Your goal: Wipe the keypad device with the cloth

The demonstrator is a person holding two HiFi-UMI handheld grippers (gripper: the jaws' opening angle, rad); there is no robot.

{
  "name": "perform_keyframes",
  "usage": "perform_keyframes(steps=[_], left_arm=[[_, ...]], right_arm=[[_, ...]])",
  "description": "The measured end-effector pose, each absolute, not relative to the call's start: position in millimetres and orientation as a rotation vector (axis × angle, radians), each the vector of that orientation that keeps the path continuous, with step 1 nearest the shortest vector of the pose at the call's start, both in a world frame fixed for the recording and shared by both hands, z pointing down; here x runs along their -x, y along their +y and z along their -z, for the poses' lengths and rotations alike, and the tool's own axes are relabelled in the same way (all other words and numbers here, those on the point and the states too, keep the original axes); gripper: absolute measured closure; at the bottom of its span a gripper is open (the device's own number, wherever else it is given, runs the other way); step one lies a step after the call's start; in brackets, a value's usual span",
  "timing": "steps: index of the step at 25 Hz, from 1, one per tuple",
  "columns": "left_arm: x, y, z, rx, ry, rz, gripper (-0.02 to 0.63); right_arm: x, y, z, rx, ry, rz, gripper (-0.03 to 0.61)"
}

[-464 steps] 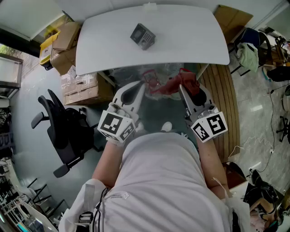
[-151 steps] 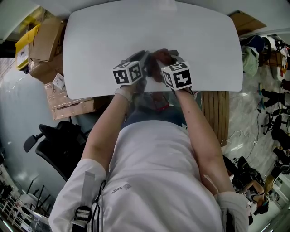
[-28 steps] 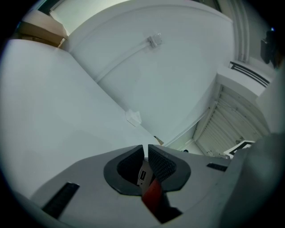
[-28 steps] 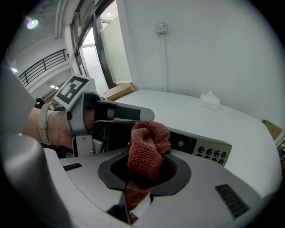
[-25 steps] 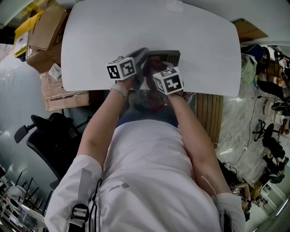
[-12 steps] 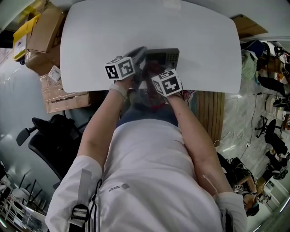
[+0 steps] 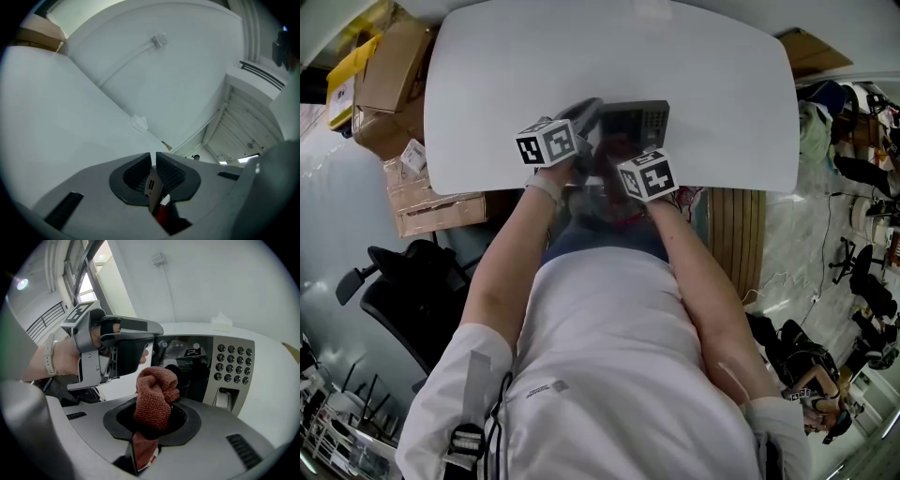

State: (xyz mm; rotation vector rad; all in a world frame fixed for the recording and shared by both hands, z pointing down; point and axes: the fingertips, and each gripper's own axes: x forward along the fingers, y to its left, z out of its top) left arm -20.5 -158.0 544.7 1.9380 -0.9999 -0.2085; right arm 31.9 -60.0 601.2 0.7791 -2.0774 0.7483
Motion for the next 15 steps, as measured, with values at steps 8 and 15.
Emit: perform_keyframes(steps=[8,15], left_arm=[[21,-158,-544,-1.942,-1.002,0.208,0.569],[23,-157,-545,-1.952,-1.002,0.187,0.569]], right_arm=[[-37,-53,-610,-0.816,-2.085,-0.942,0.485],[-52,-37,-632,-0.809,-2.016,-0.957,0.485]])
